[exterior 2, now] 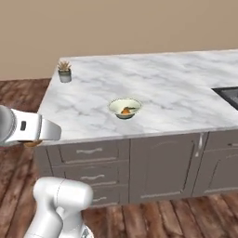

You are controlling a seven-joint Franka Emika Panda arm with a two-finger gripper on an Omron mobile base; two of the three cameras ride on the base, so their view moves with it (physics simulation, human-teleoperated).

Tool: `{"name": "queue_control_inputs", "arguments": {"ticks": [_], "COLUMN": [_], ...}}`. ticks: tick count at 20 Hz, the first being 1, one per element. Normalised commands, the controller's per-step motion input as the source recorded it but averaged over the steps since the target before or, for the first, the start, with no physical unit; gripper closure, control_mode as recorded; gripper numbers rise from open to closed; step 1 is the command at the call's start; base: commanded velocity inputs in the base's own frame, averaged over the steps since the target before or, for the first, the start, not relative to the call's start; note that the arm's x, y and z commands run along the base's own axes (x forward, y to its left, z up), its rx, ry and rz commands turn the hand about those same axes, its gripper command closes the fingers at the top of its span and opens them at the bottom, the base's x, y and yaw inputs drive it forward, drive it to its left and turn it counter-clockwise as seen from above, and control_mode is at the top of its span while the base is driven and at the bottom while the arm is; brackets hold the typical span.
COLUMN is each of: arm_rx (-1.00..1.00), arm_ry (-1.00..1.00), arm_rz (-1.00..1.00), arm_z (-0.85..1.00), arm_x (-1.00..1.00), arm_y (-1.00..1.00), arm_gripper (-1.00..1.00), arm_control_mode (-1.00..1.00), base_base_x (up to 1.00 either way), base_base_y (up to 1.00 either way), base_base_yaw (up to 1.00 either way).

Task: Take the tangerine, orange, and fish from the freezer and place them in the bowl on the counter.

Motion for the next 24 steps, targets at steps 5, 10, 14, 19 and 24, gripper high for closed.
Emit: {"name": "queue_control_inputs", "arguments": {"ticks": [5, 10, 14, 19, 24], "arm_rx": [0.0, 0.0, 0.0, 0.0, 0.0], "arm_ry": [0.0, 0.0, 0.0, 0.0, 0.0], "arm_rz": [0.0, 0.0, 0.0, 0.0, 0.0], "arm_z": [0.0, 0.0, 0.0, 0.0, 0.0], "arm_x": [0.0, 0.0, 0.0, 0.0, 0.0], "arm_y": [0.0, 0.0, 0.0, 0.0, 0.0], "arm_gripper": [1.0, 1.0, 1.0, 1.0, 1.0], "arm_control_mode": [1.0, 1.0, 1.0, 1.0, 1.0], "base_base_x": [0.35, 0.44, 0.47, 0.43, 0.39], "base_base_y": [-0.72, -0.95, -0.82, -0.11, 0.47], "base_base_yaw": [0.6, 0.42, 0.03, -0.23, -0.21]}}
